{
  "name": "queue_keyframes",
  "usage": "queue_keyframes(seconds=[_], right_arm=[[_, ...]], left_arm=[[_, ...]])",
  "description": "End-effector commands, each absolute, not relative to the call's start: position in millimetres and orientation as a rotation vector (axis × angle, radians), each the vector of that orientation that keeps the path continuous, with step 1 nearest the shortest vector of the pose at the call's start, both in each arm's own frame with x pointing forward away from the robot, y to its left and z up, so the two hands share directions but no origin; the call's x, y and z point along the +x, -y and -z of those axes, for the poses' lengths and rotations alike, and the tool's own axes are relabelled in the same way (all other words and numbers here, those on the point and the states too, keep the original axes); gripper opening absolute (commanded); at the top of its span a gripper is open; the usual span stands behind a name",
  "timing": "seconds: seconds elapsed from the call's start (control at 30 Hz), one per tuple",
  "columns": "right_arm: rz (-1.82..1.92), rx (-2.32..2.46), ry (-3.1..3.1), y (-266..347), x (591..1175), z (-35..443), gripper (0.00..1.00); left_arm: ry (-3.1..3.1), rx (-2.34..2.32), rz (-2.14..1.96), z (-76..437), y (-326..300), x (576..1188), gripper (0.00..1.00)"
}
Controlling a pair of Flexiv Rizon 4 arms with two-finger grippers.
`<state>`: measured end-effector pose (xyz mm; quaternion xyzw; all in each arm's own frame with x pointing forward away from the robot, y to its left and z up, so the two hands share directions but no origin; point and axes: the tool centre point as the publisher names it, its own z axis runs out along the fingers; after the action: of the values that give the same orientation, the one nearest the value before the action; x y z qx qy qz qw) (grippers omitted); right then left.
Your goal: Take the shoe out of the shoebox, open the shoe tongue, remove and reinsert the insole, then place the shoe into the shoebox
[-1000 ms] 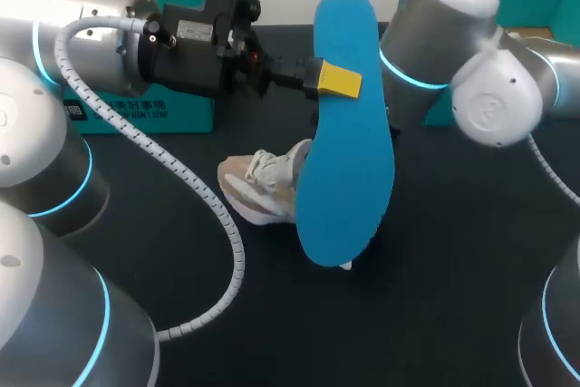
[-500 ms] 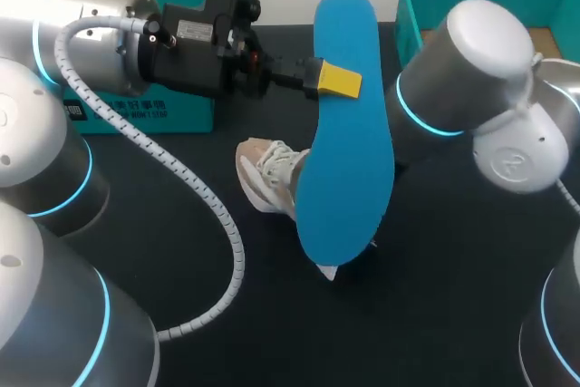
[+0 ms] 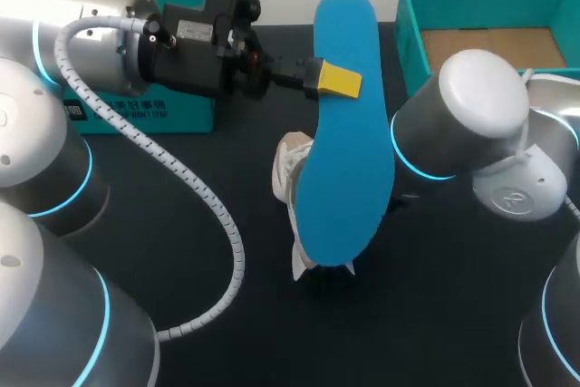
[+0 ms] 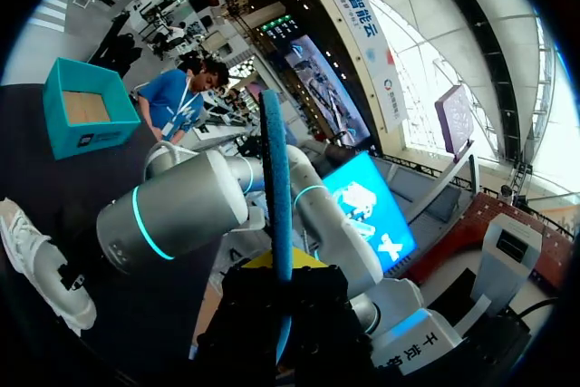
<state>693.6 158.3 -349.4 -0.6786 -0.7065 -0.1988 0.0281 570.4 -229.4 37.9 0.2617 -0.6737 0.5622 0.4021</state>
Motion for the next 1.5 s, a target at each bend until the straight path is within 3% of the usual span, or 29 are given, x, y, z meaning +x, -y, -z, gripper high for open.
queue_keyframes(seconds=[0.03,0.43,1.5], right_arm=[[0.613,-2.064,2.243,-163,692,338,0.0],[0.613,-2.064,2.243,-163,692,338,0.0],[0.531,-2.088,2.177,-133,689,395,0.0]], left_arm=[[1.703,0.661,-1.419,-38,231,571,0.0],[1.703,0.661,-1.419,-38,231,571,0.0],[1.703,0.661,-1.419,-38,231,571,0.0]])
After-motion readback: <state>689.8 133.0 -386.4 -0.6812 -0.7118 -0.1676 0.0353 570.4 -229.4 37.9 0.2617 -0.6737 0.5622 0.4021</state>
